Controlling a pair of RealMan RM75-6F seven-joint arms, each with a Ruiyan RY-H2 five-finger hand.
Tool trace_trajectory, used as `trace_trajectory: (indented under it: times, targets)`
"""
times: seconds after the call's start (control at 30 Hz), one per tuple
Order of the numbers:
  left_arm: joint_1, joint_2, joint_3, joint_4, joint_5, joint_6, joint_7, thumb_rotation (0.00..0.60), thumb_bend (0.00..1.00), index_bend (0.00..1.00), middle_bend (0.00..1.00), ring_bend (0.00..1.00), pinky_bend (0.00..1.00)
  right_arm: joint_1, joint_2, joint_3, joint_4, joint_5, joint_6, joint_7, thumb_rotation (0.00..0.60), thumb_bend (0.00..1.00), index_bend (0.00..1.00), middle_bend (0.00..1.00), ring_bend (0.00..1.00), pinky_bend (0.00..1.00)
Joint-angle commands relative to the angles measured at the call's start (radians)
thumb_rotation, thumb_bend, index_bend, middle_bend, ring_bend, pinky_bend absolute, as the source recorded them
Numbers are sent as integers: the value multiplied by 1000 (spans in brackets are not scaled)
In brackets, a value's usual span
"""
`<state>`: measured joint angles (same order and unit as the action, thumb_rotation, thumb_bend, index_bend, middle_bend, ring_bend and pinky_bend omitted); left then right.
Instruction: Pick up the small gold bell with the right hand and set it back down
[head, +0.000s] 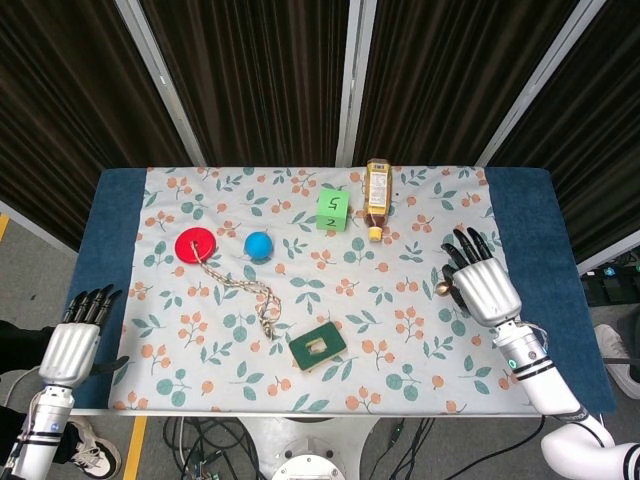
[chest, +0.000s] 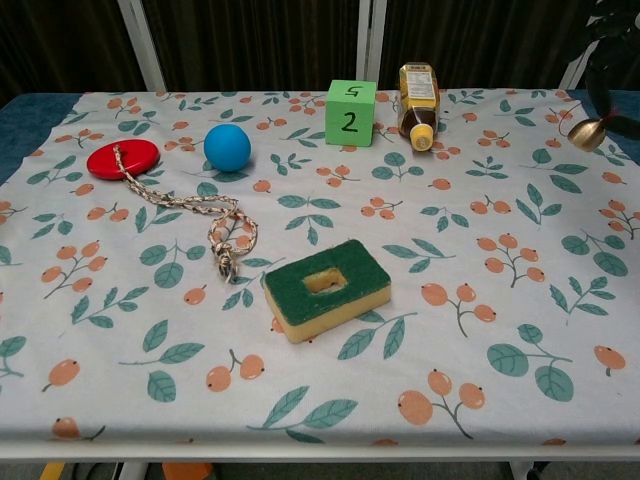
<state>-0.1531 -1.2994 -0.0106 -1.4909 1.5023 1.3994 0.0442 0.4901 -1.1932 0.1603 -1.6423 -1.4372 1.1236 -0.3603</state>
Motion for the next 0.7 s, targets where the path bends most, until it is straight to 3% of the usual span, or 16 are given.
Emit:
trace_trajectory:
  times: [0.03,0.07,0.1,0.17,0.2,0.23,0.27,0.33,0.43,0.7]
  targets:
    - [1,2,-2,-2,-1,3,-1,600,0,0,0,0,6,1,-9,-9,9,42,-24,41,600,460,956,214,0,0]
    - [1,3,-1,-2,-1,3,0,600,0,0,0,0,6,2,-1,-6,-29,74,-59,119,600,460,956,214,0,0]
    - [2,4,-1,-2,-2,4,0,600,0,0,0,0,6,6,9,-5,-27,75,-64,121,600,465,957,212,0,0]
    - [3,4,0,-2,-2,4,-2,600,0,0,0,0,6,5,-27,-21,102,7,23,-118,600,470,957,210,0,0]
    - [3,4,0,-1,-2,4,-2,600,0,0,0,0,6,1,-45,-18,98,31,23,-112,600,471,957,210,0,0]
    - [3,4,1,0,-2,3,-2,600,0,0,0,0,6,-4,-39,-9,27,94,-31,24,600,467,958,209,0,0]
    - [3,4,1,0,-3,2,-2,600,0,0,0,0,6,-2,-21,0,4,115,-53,79,600,467,958,208,0,0]
    - [2,3,0,0,-4,1,-4,600,0,0,0,0,6,7,-21,-21,88,62,-21,-51,600,466,959,206,0,0]
    - [2,1,1,2,-1,1,-3,600,0,0,0,0,6,10,-23,-25,37,109,-83,49,600,462,957,204,0,0]
    - [4,2,1,3,-2,3,-6,600,0,0,0,0,6,47,-94,-63,138,132,-147,-54,600,461,945,199,0,0]
